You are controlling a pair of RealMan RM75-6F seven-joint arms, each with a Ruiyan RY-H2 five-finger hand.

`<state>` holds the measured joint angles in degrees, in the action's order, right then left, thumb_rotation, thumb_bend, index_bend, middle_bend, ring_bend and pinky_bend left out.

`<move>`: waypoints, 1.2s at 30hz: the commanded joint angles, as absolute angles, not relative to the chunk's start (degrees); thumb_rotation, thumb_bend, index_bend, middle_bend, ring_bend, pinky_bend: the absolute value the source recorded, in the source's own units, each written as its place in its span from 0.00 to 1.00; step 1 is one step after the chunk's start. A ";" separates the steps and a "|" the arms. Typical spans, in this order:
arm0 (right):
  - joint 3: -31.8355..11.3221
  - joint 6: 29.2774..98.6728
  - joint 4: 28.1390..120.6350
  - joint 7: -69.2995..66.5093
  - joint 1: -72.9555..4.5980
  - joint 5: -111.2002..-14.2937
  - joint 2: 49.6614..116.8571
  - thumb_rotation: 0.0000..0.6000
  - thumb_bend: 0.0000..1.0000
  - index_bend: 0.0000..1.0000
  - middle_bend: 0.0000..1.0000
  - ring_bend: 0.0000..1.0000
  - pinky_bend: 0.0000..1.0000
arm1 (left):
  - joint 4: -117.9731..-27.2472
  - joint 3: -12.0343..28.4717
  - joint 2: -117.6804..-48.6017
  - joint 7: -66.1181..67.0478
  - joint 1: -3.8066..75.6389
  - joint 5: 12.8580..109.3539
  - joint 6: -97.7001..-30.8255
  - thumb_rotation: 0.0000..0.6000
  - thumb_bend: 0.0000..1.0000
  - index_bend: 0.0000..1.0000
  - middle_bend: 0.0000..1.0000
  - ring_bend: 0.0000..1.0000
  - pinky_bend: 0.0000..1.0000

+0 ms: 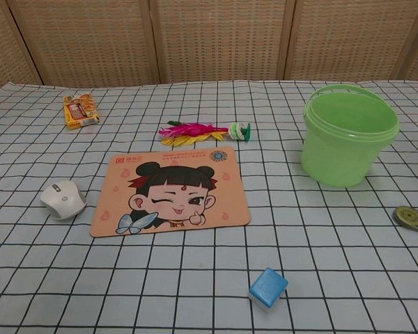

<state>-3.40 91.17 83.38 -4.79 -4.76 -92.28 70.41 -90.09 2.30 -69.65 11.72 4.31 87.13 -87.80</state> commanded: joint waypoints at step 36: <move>-4.43 89.61 82.33 -7.37 -5.12 -89.74 70.05 1.00 0.08 0.11 0.00 0.00 0.00 | -84.48 4.17 -68.67 10.00 22.45 88.19 -61.83 1.00 0.11 0.15 0.04 0.07 0.20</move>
<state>-4.39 89.65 82.38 -7.33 -5.10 -89.79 70.04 -86.68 3.60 -67.74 10.09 19.36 89.07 -65.59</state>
